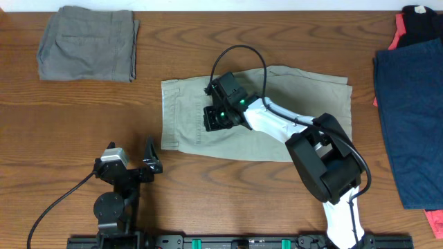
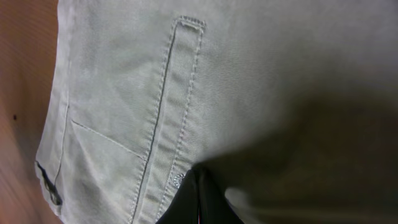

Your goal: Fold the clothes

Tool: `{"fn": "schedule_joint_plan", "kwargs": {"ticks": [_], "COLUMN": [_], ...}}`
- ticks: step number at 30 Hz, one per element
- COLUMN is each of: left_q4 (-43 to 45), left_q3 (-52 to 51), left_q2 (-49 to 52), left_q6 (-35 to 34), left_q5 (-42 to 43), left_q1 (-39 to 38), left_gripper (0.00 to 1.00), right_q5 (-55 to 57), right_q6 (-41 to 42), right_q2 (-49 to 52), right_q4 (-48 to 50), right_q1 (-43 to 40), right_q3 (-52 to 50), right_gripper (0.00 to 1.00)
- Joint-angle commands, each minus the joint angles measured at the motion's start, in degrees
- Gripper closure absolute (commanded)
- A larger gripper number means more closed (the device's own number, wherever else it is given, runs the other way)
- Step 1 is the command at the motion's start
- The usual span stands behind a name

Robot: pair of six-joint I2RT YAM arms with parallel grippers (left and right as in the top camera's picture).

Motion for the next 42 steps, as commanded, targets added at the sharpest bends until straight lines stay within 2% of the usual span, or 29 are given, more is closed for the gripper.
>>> {"fn": "schedule_joint_plan", "kwargs": {"ticks": [1, 9, 20, 26, 28, 29, 31, 32, 36, 38, 42], "left_q4": [-1.0, -1.0, -1.0, -1.0, -1.0, -1.0, -1.0, -1.0, -1.0, -1.0, -1.0], "left_q3": [-1.5, -1.5, -1.5, -1.5, -1.5, -1.5, -1.5, -1.5, -1.5, -1.5, -1.5], "left_q2": [-0.3, -0.3, -0.3, -0.3, -0.3, -0.3, -0.3, -0.3, -0.3, -0.3, -0.3], "left_q6": [0.3, 0.3, 0.4, 0.3, 0.3, 0.3, 0.3, 0.3, 0.3, 0.4, 0.3], "left_q5": [0.0, 0.0, 0.0, 0.0, 0.0, 0.0, 0.0, 0.0, 0.0, 0.0, 0.0], "left_q1": [-0.2, -0.2, -0.2, -0.2, -0.2, -0.2, -0.2, -0.2, -0.2, -0.2, -0.2], "left_gripper": [0.02, 0.02, 0.02, 0.02, 0.02, 0.02, 0.02, 0.02, 0.02, 0.02, 0.02], "right_q5": [0.2, 0.0, 0.5, 7.2, 10.6, 12.2, 15.4, 17.0, 19.2, 19.3, 19.3], "right_q6": [2.1, 2.1, 3.1, 2.2, 1.6, 1.6, 1.6, 1.6, -0.6, -2.4, -6.3], "right_q2": [0.8, 0.9, 0.8, -3.3, -6.1, -7.5, -10.6, -12.5, -18.4, -20.8, -24.4], "right_q4": [-0.9, -6.4, -6.6, -8.9, -10.8, -11.8, -14.3, -15.8, -19.7, -20.4, -20.6], "right_q1": [1.6, 3.8, 4.7, 1.5, -0.5, -1.5, -4.5, -6.4, -14.2, -18.2, -26.5], "right_q3": [-0.5, -0.5, -0.2, -0.1, -0.1, -0.1, -0.1, -0.1, -0.1, -0.1, -0.1], "right_gripper": [0.99, 0.99, 0.99, 0.98, 0.88, 0.79, 0.4, 0.31, 0.18, 0.03, 0.01]}}
